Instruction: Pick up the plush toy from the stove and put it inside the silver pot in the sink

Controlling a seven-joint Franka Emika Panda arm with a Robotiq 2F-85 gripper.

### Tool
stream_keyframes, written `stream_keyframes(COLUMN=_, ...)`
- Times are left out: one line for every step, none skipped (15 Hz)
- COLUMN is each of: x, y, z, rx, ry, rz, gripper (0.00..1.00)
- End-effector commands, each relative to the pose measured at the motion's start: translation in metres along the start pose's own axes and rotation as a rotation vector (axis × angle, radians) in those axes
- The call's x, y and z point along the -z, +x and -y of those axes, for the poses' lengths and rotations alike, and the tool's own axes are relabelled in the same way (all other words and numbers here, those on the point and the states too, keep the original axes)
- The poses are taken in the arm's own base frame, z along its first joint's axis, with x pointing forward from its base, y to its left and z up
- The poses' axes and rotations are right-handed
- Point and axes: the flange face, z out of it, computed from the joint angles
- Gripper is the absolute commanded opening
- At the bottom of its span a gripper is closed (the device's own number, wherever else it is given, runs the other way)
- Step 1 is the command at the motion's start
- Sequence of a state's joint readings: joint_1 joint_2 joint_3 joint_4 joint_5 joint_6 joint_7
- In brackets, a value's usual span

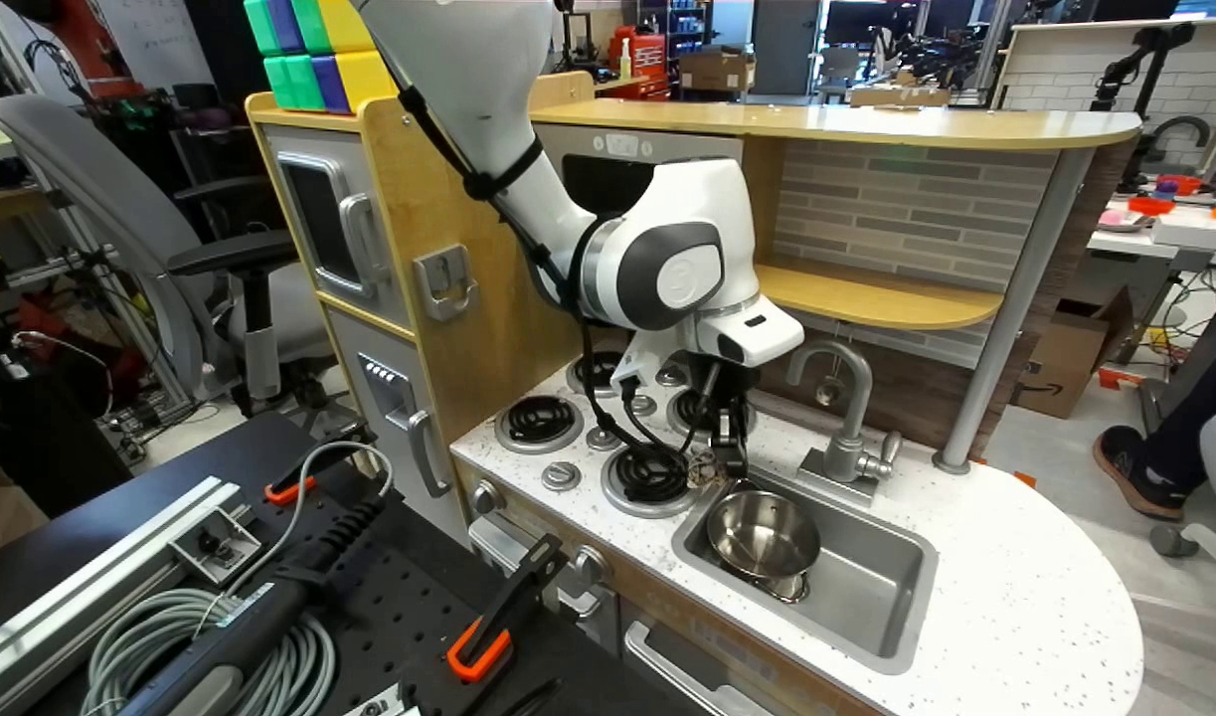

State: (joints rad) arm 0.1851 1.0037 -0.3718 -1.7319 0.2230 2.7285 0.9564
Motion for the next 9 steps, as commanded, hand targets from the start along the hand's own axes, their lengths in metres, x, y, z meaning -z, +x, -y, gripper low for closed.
stream_keyframes(x=-0.015, y=0.011, z=-0.003, rx=-0.072, ry=-0.06, rz=-0.044, gripper=0.02)
stream_keyframes(x=-0.02, y=0.013, z=-0.004, rx=-0.09, ry=-0.067, rz=-0.052, gripper=0.02)
stream_keyframes(x=-0.026, y=0.014, z=-0.004, rx=-0.105, ry=-0.075, rz=-0.071, gripper=0.02)
stream_keyframes(x=-0.031, y=0.014, z=-0.004, rx=-0.115, ry=-0.08, rz=-0.087, gripper=0.02)
stream_keyframes(x=-0.036, y=0.014, z=-0.003, rx=-0.123, ry=-0.078, rz=-0.111, gripper=0.02)
stream_keyframes(x=-0.04, y=0.013, z=-0.001, rx=-0.125, ry=-0.077, rz=-0.13, gripper=0.02)
stream_keyframes(x=-0.043, y=0.011, z=0.001, rx=-0.126, ry=-0.081, rz=-0.142, gripper=0.02)
stream_keyframes(x=-0.045, y=0.009, z=0.003, rx=-0.127, ry=-0.085, rz=-0.155, gripper=0.02)
stream_keyframes(x=-0.045, y=0.007, z=0.005, rx=-0.126, ry=-0.09, rz=-0.157, gripper=0.33)
